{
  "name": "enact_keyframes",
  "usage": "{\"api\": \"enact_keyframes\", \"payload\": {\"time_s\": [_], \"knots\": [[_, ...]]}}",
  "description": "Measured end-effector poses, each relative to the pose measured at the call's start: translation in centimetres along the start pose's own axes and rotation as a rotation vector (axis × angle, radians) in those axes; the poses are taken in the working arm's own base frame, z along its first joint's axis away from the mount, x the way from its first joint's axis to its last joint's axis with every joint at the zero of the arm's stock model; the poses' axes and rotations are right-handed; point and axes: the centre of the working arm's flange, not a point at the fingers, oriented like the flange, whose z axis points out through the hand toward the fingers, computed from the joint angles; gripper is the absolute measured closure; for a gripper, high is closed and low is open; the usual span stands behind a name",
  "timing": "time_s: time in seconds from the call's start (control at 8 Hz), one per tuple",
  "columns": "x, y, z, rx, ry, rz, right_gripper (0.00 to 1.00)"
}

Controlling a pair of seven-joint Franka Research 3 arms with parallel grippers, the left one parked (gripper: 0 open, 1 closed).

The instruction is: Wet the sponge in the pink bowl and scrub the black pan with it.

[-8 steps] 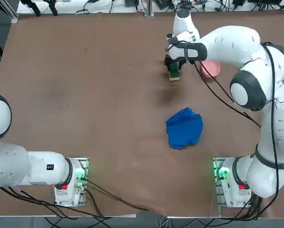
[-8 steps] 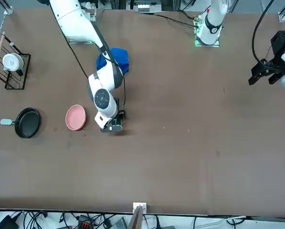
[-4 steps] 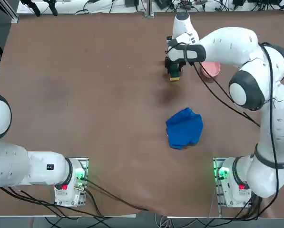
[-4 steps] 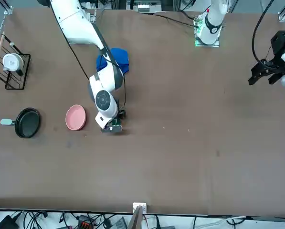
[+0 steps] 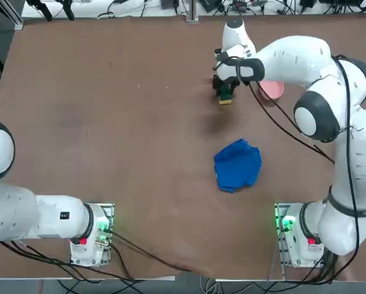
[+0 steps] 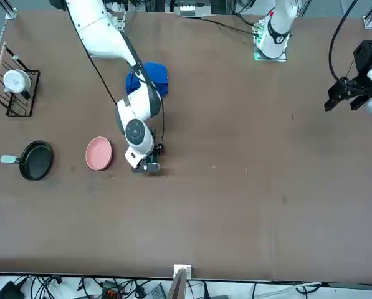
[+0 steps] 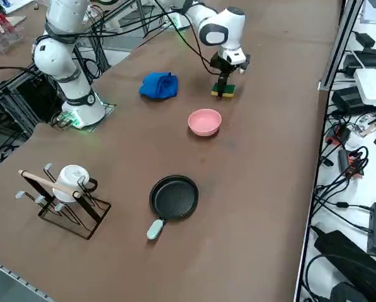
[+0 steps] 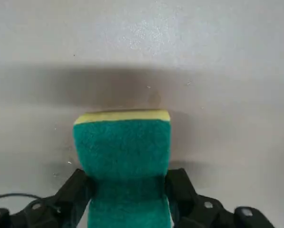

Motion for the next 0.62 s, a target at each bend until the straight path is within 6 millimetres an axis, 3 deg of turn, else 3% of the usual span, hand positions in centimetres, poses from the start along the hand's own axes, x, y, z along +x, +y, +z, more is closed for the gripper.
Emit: {"api": "enact_keyframes", "payload": {"time_s": [0.62], "knots": [[0.14, -0.04, -0.13, 0.002, 0.004, 0.002, 0.39]]}}
